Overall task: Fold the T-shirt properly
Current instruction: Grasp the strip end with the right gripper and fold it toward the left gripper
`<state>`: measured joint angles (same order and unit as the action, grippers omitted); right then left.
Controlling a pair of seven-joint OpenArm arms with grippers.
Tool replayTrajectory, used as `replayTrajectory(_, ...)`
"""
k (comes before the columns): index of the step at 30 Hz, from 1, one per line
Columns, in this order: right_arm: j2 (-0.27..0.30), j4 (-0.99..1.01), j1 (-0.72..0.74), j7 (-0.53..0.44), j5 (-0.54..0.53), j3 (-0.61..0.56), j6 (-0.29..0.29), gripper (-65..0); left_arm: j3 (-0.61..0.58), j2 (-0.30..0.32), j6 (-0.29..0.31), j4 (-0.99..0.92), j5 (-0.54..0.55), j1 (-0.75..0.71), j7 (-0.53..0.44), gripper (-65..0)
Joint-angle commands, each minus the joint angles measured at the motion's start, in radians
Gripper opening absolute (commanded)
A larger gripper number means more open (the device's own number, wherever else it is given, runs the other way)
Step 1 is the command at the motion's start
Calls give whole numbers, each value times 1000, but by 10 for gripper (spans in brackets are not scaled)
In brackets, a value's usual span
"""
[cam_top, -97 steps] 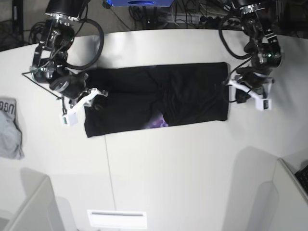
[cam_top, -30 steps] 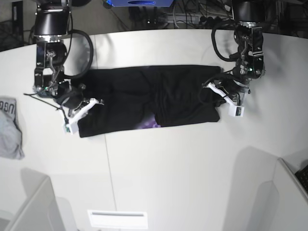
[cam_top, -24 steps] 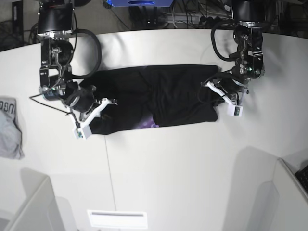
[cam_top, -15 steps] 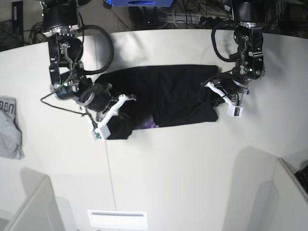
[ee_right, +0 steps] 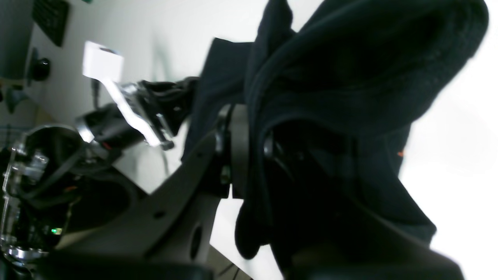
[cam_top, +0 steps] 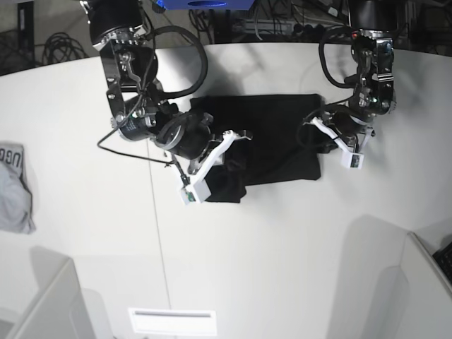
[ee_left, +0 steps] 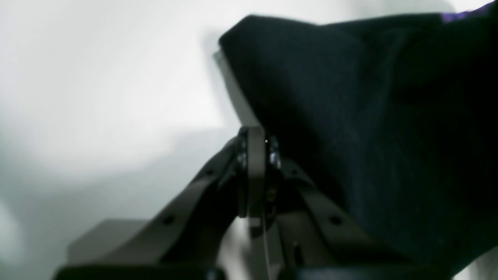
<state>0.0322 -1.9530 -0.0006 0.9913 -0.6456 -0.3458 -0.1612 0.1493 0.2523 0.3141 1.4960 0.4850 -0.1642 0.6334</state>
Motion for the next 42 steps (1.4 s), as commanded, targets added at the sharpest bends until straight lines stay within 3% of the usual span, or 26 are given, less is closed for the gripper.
replayTrajectory(1, -13, -19, 15, -24, -10, -9, 2, -650, 2, 20, -2, 31, -6, -10, 12, -650)
replayTrajectory(10, -73, -21, 17, -30, -9, -69, 2, -650, 2, 28, -2, 67, -6, -28, 12, -650)
replayTrajectory(21, -79, 117, 29, -193, -7, -124, 2, -650, 2, 55, -2, 117, -6, -84, 13, -650)
replayTrajectory(27, -101, 191, 44, -251, -7, -128, 2, -650, 160, 57, 4, 153, -6, -166, 13, -650)
replayTrajectory(32, -104, 255, 89, -260, -7, -220, 2, -650, 270, 60, 6, 174, -6, -214, 16, -650)
replayTrajectory(42, -110, 392, 112, -320, -7, -230, 2, -650, 453, 58, 9, 177, 2, -291, 13, -650)
